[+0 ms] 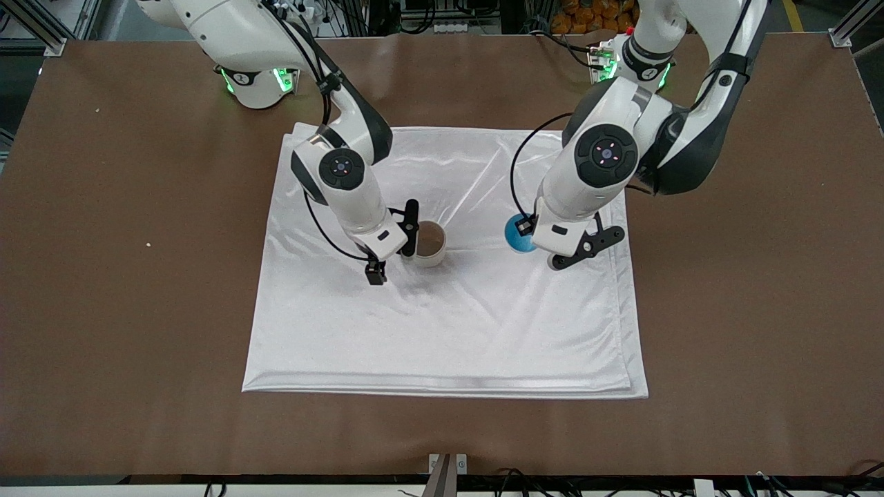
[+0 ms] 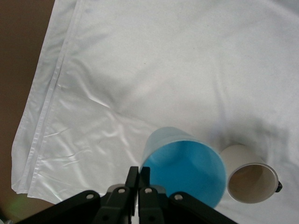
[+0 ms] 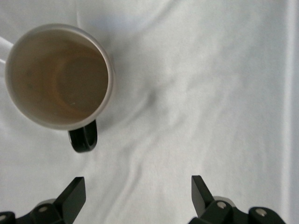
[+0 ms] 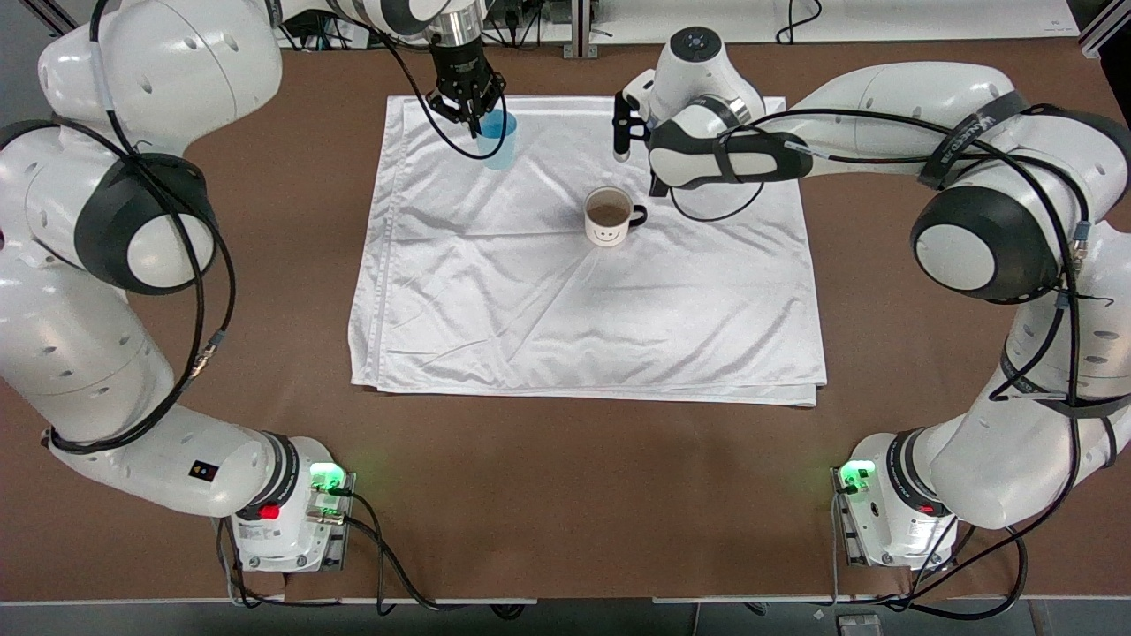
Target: Place blue cup into white mug on cloth
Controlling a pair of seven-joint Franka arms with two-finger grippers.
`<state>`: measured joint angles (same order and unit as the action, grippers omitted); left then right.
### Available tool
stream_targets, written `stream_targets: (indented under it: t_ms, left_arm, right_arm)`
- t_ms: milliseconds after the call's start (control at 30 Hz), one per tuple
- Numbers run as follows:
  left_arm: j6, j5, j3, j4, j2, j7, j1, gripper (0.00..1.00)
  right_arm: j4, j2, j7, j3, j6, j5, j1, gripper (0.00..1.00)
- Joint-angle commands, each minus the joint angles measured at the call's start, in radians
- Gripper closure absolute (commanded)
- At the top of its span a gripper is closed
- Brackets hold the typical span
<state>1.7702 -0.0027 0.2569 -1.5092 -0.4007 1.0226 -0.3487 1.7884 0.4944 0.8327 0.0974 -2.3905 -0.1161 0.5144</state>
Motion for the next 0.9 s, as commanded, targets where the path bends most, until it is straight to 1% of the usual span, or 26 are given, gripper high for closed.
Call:
stream_targets:
  t_ms: [0, 133, 233, 367, 500, 733, 867]
  left_arm:
    - [0.009, -0.017, -0.005, 0.032, -0.029, 0.053, -0.039, 1.00]
    - [0.032, -0.017, -0.007, 0.032, -0.041, 0.071, -0.065, 1.00]
    - [0.052, -0.016, -0.007, 0.032, -0.049, 0.077, -0.084, 1.00]
    - [0.103, -0.019, -0.005, 0.032, -0.061, 0.103, -0.102, 1.00]
    - [0.150, -0.017, -0.005, 0.032, -0.073, 0.134, -0.125, 1.00]
    - [0.221, -0.017, -0.005, 0.032, -0.098, 0.179, -0.174, 1.00]
    - [0.248, -0.016, -0.007, 0.032, -0.119, 0.197, -0.203, 1.00]
  right_arm:
    - [0.017, -0.097, -0.029, 0.010, 0.105, 0.006, -0.017, 0.00]
    - [0.017, -0.183, -0.159, 0.011, 0.238, 0.003, -0.011, 0.00]
    - [0.017, -0.243, -0.250, 0.013, 0.304, -0.014, -0.007, 0.00]
    - [-0.001, -0.299, -0.287, 0.007, 0.376, -0.016, -0.014, 0.00]
    - [-0.066, -0.313, -0.287, 0.002, 0.468, -0.016, -0.046, 0.00]
    - [-0.231, -0.307, -0.288, -0.005, 0.629, -0.017, -0.100, 0.00]
    - [-0.274, -0.310, -0.290, -0.004, 0.674, -0.016, -0.139, 0.00]
